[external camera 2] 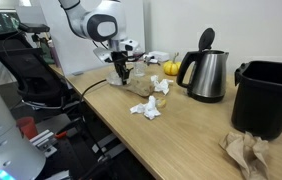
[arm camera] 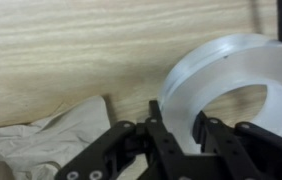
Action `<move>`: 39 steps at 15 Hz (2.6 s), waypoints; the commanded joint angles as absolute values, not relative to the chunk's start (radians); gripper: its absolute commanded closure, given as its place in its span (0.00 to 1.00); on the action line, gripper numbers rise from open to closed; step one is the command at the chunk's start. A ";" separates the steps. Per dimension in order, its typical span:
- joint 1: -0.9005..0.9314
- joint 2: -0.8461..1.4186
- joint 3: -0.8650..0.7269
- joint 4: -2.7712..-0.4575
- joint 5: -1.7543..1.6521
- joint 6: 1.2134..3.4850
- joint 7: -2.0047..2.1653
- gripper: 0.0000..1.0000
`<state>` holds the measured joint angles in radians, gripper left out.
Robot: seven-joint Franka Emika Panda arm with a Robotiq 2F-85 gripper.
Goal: Move the tape to the right
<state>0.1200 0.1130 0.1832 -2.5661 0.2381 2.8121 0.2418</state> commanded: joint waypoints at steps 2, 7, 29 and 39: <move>0.114 -0.082 0.180 -2.613 0.449 2.634 0.046 0.92; 0.104 -0.246 0.100 -2.683 0.372 2.546 0.097 0.92; -0.256 -0.470 -0.011 -2.774 0.072 2.483 0.450 0.69; -0.538 -0.353 -0.014 -2.773 -0.144 2.608 0.758 0.92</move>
